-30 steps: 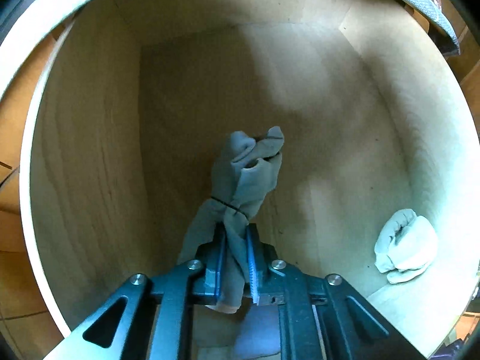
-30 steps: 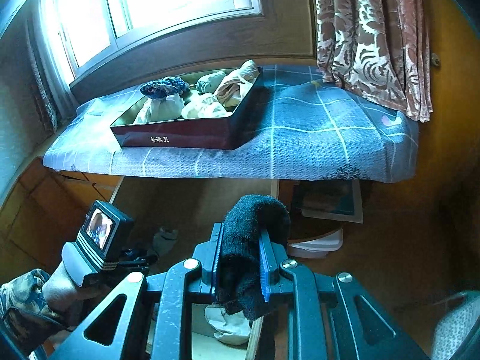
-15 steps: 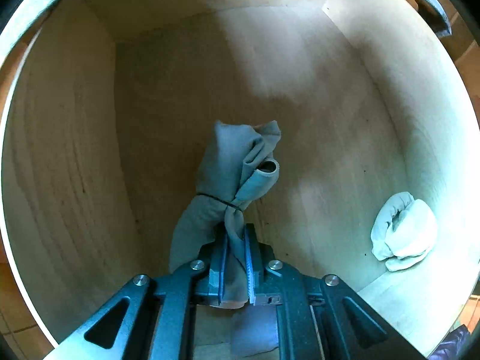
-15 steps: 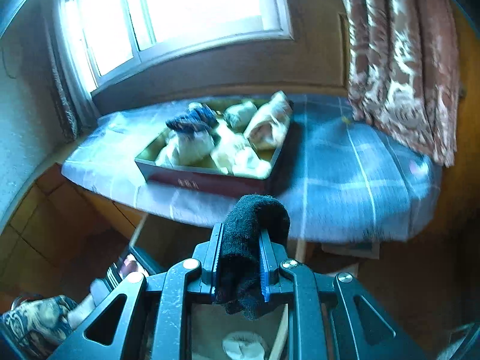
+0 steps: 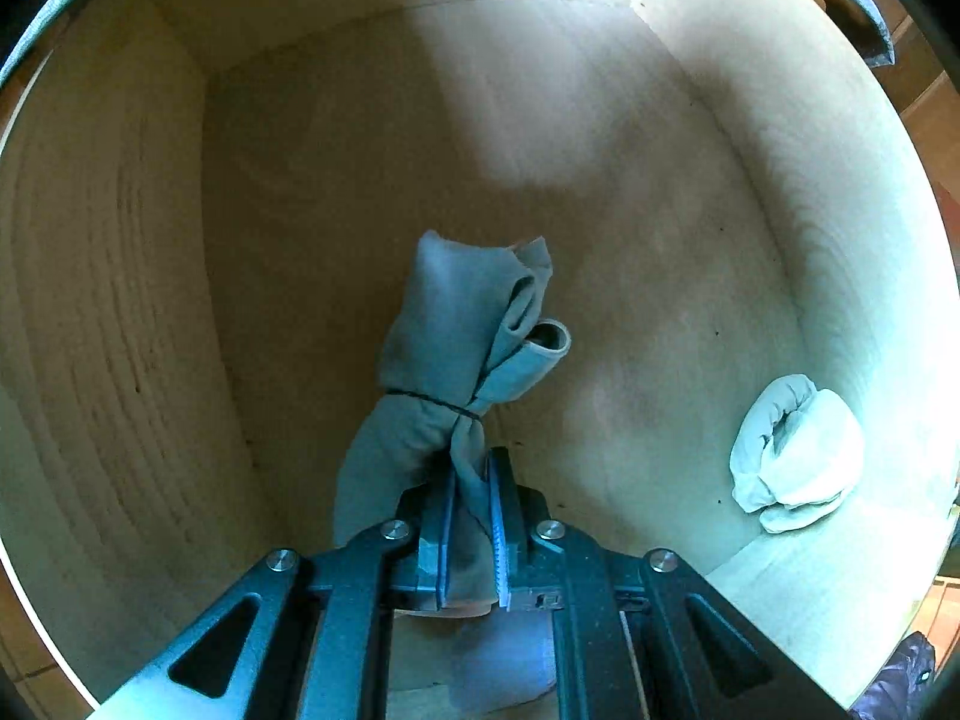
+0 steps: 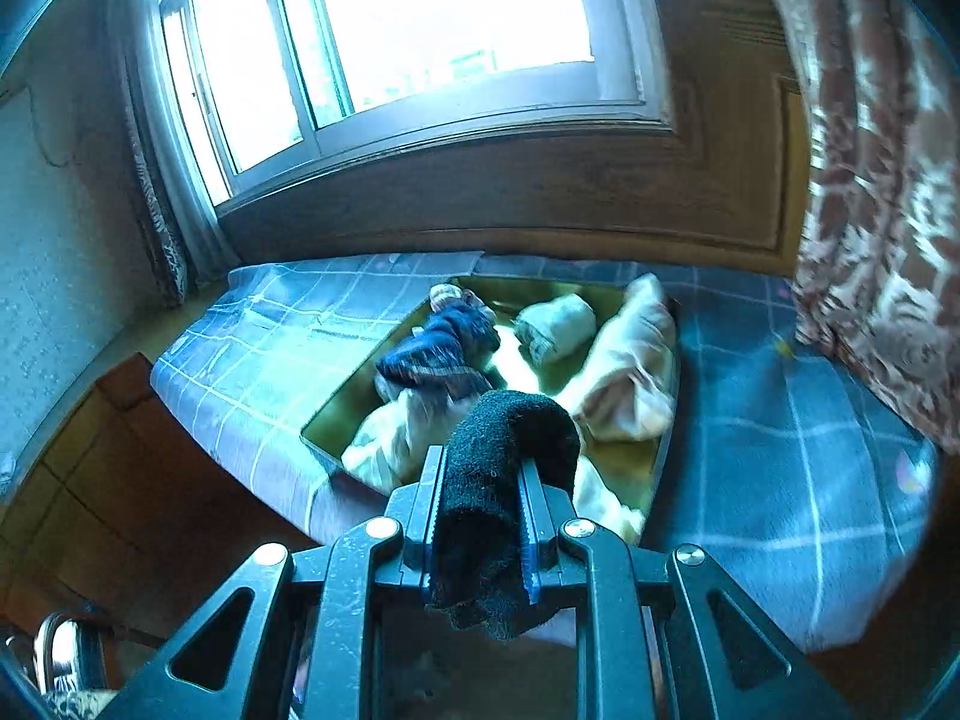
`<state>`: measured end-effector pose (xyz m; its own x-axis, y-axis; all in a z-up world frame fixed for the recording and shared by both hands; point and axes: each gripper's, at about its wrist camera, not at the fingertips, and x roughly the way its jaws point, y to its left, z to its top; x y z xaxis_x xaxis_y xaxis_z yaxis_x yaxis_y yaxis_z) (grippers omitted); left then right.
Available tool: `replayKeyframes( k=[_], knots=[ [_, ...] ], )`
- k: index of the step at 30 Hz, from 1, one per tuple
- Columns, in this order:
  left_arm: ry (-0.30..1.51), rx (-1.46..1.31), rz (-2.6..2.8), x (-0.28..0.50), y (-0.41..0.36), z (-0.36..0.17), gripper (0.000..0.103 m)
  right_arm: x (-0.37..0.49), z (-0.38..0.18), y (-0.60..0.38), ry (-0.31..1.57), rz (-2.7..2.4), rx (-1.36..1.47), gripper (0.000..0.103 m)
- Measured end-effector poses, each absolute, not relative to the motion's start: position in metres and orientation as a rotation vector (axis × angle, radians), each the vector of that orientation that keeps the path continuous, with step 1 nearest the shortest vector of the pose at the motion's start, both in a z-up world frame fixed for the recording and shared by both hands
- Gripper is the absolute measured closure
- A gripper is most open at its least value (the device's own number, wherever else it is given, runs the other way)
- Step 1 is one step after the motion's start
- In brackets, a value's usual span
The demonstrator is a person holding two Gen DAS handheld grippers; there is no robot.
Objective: Take underwear out of drawer
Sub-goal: 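Lower the black sock into the tin box with the right gripper while the left lifts the grey sock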
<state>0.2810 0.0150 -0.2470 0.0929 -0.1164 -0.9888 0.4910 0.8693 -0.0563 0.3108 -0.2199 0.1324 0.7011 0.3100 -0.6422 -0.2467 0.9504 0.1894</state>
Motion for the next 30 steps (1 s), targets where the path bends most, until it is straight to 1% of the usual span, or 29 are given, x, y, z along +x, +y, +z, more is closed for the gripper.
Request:
replayKeyframes(
  k=[5, 13, 21, 30],
  knots=[
    [1.419, 0.294, -0.470, 0.282, 0.023, -0.253, 0.095, 0.348, 0.122, -0.208, 0.766, 0.317, 0.093, 0.082],
    [1.423, 0.263, -0.503, 0.282, 0.033, -0.246, 0.095, 0.395, 0.085, -0.191, 0.888, 0.307, 0.068, 0.082],
    [1.406, 0.223, -0.580, 0.281, 0.045, -0.242, 0.095, 0.412, 0.054, -0.192, 0.958, 0.292, 0.077, 0.082],
    [1.379, 0.224, -0.605, 0.279, 0.059, -0.234, 0.096, 0.415, 0.051, -0.200, 0.965, 0.288, 0.079, 0.082]
  ],
)
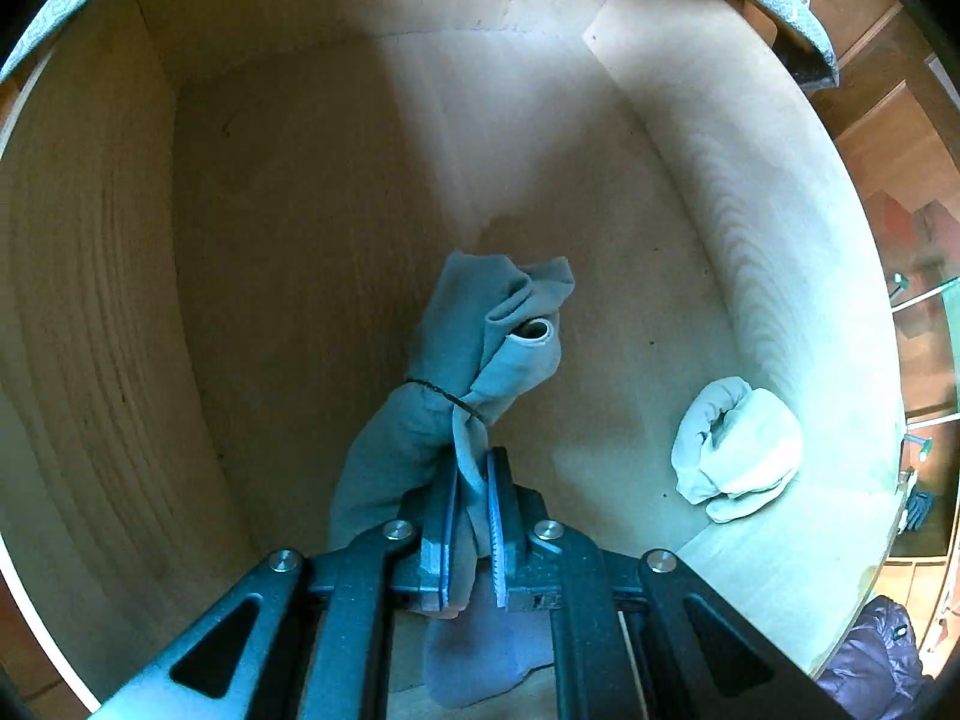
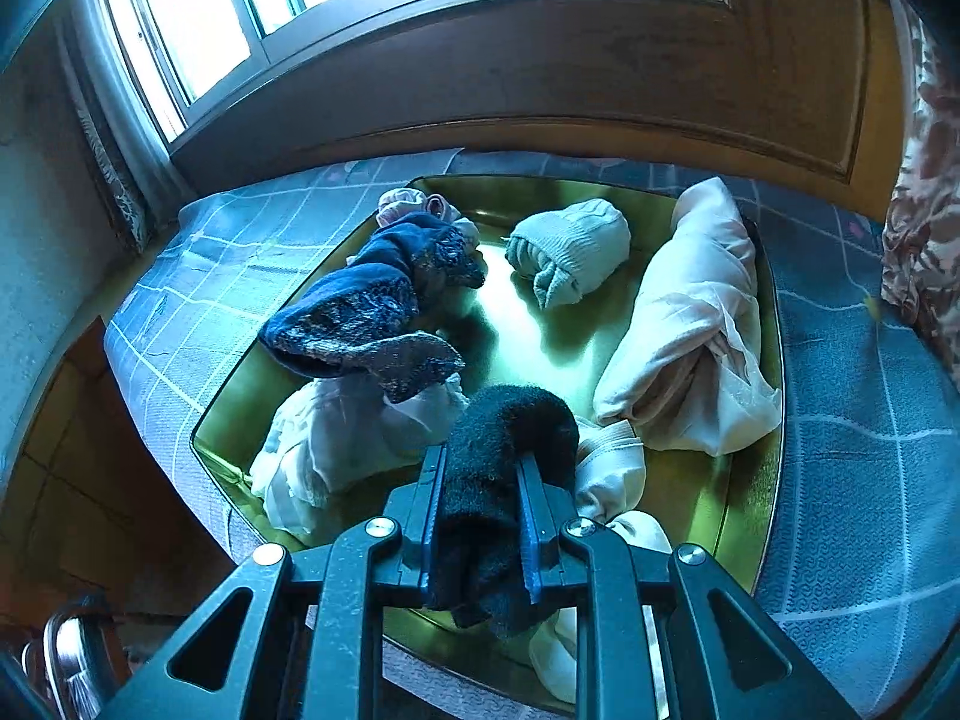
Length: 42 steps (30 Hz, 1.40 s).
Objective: Take underwear out of drawer
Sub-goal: 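Lower the black sock into the tin box with the right gripper while the left lifts the grey sock, then open the right gripper to release the black sock in the tin box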
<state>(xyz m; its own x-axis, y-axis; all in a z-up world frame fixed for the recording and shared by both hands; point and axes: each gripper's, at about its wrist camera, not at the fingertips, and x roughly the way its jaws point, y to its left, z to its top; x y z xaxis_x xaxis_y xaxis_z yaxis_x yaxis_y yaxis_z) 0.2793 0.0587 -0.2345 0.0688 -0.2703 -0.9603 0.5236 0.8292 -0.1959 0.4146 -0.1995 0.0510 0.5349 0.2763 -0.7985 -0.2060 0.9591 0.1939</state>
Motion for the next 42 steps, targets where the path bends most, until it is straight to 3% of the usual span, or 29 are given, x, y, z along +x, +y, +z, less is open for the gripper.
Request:
replayKeyframes(
  k=[21, 34, 42],
  knots=[
    [1.310, 0.217, -0.588, 0.262, 0.061, -0.201, 0.096, 0.425, 0.036, -0.204, 0.975, 0.281, 0.108, 0.079],
    [1.263, 0.185, -0.573, 0.255, 0.074, -0.180, 0.096, 0.422, 0.043, -0.204, 0.966, 0.292, 0.186, 0.067],
    [1.245, 0.168, -0.570, 0.250, 0.076, -0.179, 0.096, 0.419, 0.044, -0.202, 0.963, 0.284, 0.174, 0.065]
  ],
)
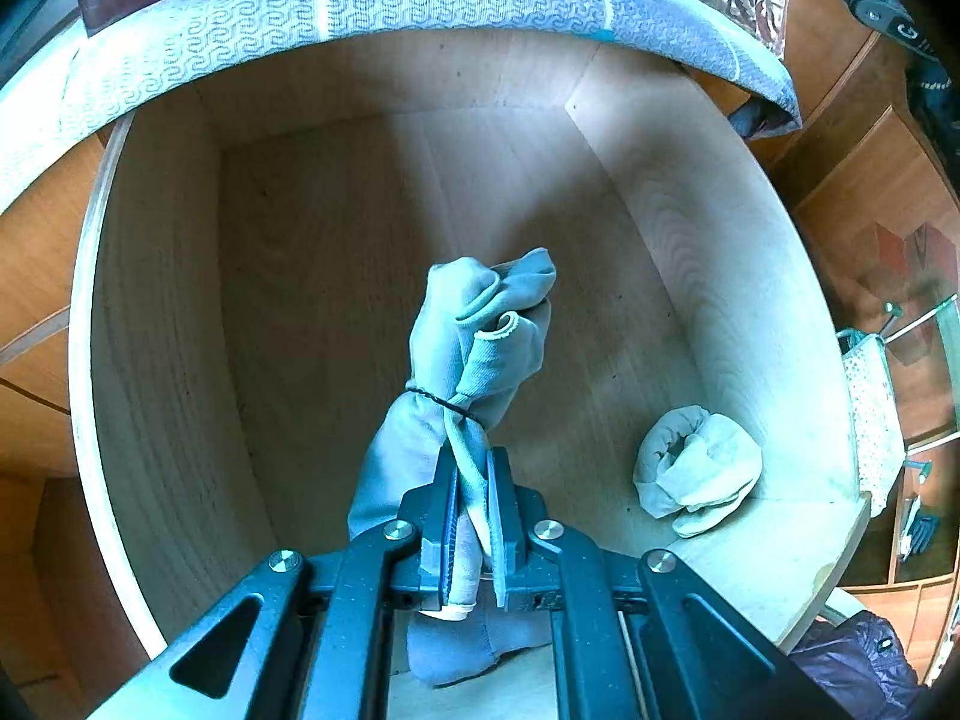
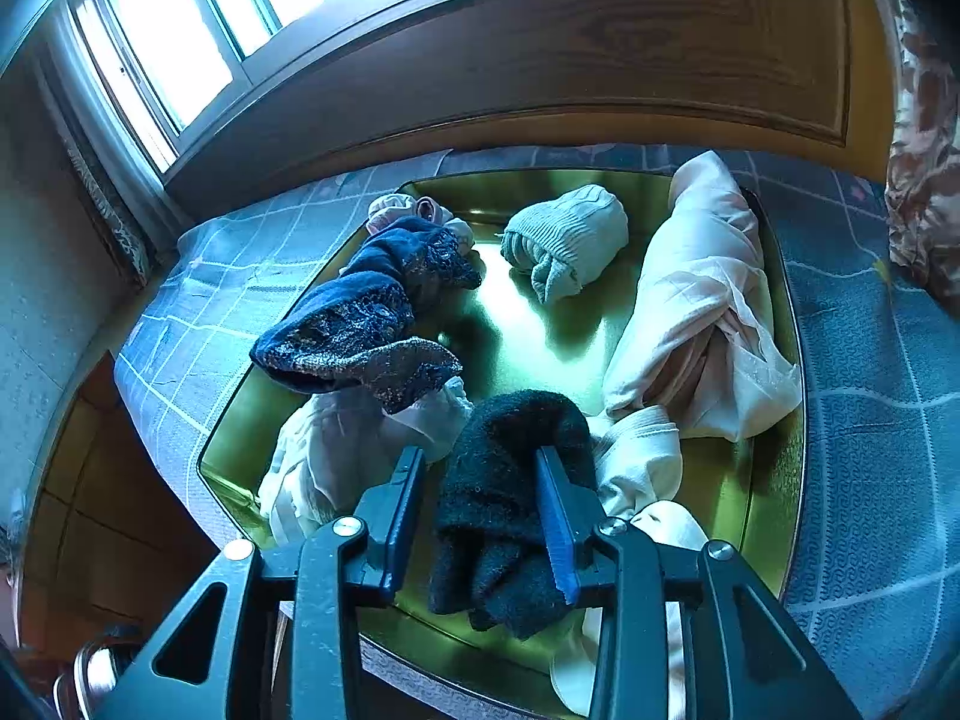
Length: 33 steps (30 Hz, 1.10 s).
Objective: Take underwear out of drawer
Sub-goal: 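Open the right gripper to release the black sock in the tin box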
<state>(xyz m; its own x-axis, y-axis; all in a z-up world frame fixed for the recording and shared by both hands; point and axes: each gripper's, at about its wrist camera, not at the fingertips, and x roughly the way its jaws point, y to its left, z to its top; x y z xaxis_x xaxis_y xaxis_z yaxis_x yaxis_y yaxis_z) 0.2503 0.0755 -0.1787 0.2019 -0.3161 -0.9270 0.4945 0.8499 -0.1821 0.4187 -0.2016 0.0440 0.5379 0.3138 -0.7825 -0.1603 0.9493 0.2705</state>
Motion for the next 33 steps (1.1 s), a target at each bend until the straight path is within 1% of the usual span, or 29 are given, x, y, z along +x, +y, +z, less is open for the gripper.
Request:
replayKeyframes(
  k=[6, 11, 15, 19, 24, 26, 28, 33],
  knots=[
    [1.240, 0.162, -0.572, 0.249, 0.078, -0.177, 0.096, 0.417, 0.044, -0.199, 0.962, 0.278, 0.165, 0.063],
    [1.231, 0.155, -0.563, 0.247, 0.080, -0.175, 0.096, 0.418, 0.043, -0.198, 0.959, 0.277, 0.160, 0.057],
    [1.227, 0.153, -0.561, 0.247, 0.080, -0.174, 0.096, 0.417, 0.044, -0.193, 0.954, 0.284, 0.148, 0.050],
    [1.222, 0.143, -0.558, 0.246, 0.081, -0.175, 0.096, 0.415, 0.045, -0.191, 0.950, 0.285, 0.146, 0.048],
    [1.216, 0.134, -0.555, 0.245, 0.083, -0.174, 0.096, 0.414, 0.046, -0.191, 0.948, 0.280, 0.145, 0.047],
    [1.213, 0.133, -0.555, 0.245, 0.083, -0.174, 0.096, 0.412, 0.047, -0.192, 0.943, 0.283, 0.154, 0.045],
    [1.211, 0.130, -0.556, 0.244, 0.084, -0.174, 0.096, 0.409, 0.049, -0.193, 0.935, 0.288, 0.160, 0.041],
    [1.205, 0.129, -0.558, 0.244, 0.084, -0.173, 0.096, 0.404, 0.053, -0.196, 0.919, 0.295, 0.174, 0.039]
  ],
)
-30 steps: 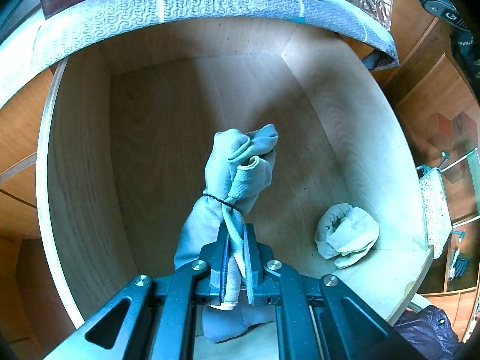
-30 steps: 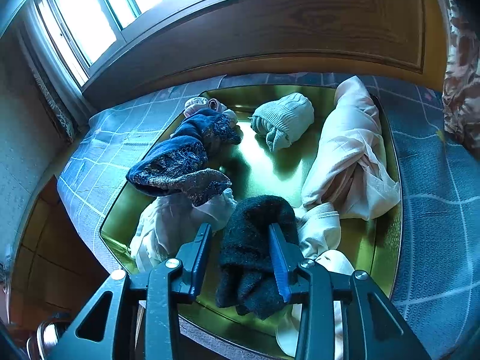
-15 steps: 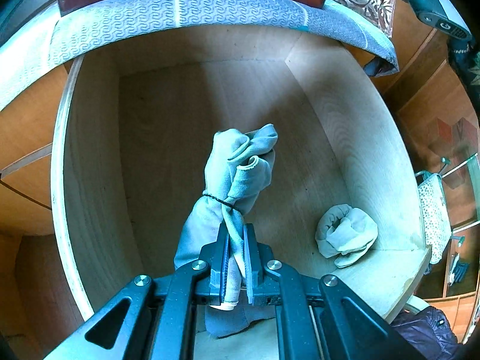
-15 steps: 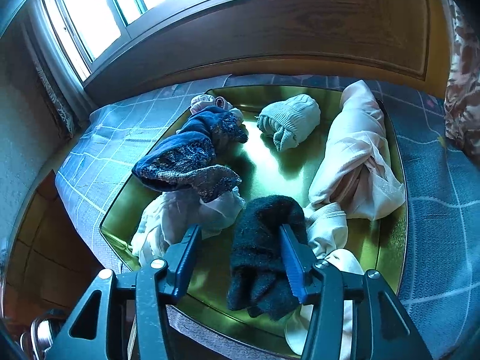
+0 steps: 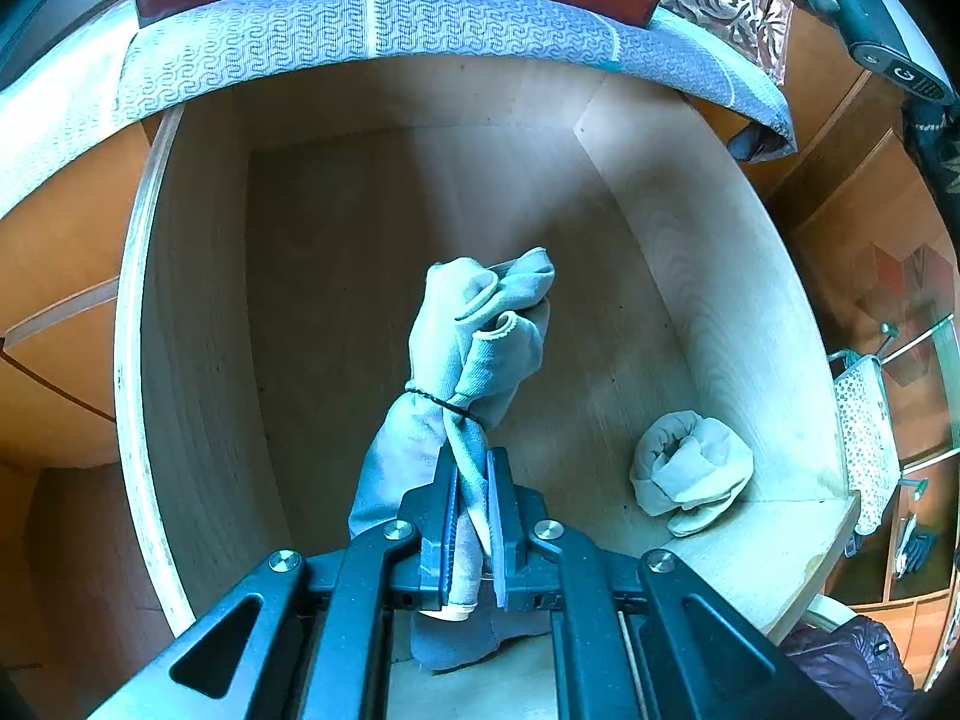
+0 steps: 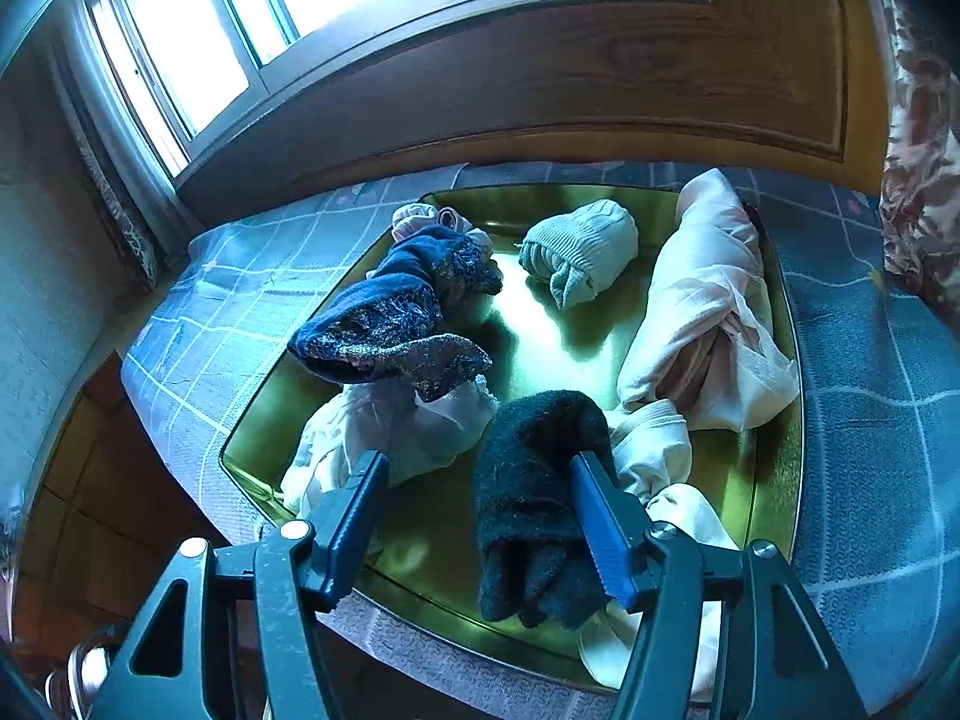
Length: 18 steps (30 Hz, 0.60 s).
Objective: Take underwear out of drawer
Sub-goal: 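Open the right gripper to release the black sock in the tin box, then move the right tool down into the drawer while the left carries the grey sock to the box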
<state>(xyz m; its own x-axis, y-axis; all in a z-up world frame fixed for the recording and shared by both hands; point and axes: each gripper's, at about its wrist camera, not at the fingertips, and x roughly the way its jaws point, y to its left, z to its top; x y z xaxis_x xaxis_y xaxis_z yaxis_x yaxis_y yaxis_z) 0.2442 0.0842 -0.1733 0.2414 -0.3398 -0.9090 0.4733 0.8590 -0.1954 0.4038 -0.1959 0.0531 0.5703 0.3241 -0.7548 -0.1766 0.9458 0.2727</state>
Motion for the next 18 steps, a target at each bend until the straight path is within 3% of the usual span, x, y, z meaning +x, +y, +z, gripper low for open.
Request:
replayKeyframes(
  k=[18],
  knots=[
    [1.168, 0.104, -0.552, 0.241, 0.087, -0.164, 0.096, 0.374, 0.065, -0.214, 0.867, 0.276, 0.160, 0.038]
  ],
)
